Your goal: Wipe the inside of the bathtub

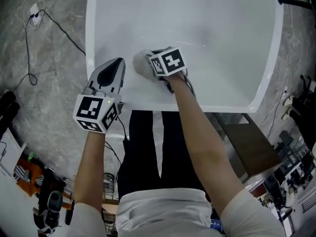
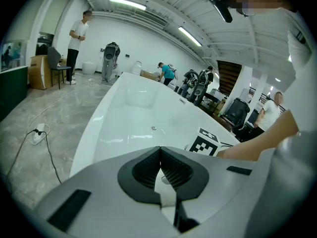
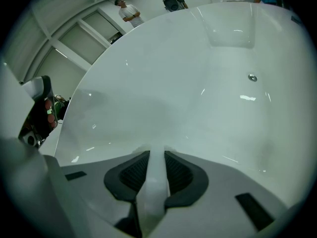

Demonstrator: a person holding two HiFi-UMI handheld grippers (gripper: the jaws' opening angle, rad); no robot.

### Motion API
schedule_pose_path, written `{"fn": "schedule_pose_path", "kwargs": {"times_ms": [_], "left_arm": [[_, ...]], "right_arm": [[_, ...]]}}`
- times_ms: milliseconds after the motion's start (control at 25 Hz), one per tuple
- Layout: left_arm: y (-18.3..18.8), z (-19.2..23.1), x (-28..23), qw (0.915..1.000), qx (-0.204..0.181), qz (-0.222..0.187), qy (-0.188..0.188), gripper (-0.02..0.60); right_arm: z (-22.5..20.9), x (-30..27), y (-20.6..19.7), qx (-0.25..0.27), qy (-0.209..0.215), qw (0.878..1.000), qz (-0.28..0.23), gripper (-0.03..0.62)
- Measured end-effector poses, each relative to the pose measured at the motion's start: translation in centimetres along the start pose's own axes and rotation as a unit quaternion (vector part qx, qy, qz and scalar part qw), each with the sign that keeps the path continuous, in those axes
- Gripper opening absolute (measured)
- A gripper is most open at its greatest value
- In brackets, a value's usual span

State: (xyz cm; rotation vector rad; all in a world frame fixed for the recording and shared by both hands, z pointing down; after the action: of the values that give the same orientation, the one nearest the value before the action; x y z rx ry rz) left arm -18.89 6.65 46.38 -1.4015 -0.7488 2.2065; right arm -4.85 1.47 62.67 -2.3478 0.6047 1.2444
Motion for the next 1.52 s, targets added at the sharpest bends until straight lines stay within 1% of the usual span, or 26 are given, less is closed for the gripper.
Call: {"fn": "schedule_pose_path", "kwargs": {"times_ms": [320,520,800,960,1240,1360,1520], "left_arm": [[0.5,0.6,-0.8,0.9999,0.015,0.000,-0.001,0.011],[1.0,0.5,-1.6,0.9996,0.026,0.007,0.000,0.011],[2.0,1.1,-4.3,0.9995,0.032,0.008,0.001,0.011],[1.3,1.8,-6.2,0.9992,0.029,0.025,0.007,0.011],[0.8,3.3,-7.8,0.9987,0.033,0.034,0.020,0.011],[0.7,3.6,-8.8,0.9987,0.028,0.038,0.019,0.011],[-0.3,3.6,-10.2,0.9984,0.021,0.050,0.016,0.011]], "right_arm": [[1.6,-3.1,1.9,-0.001,0.028,1.000,-0.003,0.098],[1.7,-4.9,2.9,0.004,0.034,0.999,-0.004,0.098],[-0.2,-7.0,3.4,-0.017,0.034,0.999,-0.012,0.098],[-1.3,-7.9,3.5,-0.029,0.036,0.999,-0.018,0.098],[-2.5,-8.9,3.7,-0.044,0.025,0.998,-0.020,0.100],[-3.3,-9.2,3.6,-0.051,0.023,0.998,-0.017,0.100],[-4.4,-9.1,3.2,-0.057,0.014,0.998,-0.018,0.100]]}}
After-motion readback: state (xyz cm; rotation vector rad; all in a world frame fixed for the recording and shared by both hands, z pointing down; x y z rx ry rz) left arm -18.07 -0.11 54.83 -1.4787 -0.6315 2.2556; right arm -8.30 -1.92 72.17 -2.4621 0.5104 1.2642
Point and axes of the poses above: the fingertips, and each gripper's own axes: x backward along the fingers, z to its left, y out of its top, the point moved 7 cm from there along x, backward along the fingers, and after that the axes turned 4 degrees about z, right-handed, at the moved point
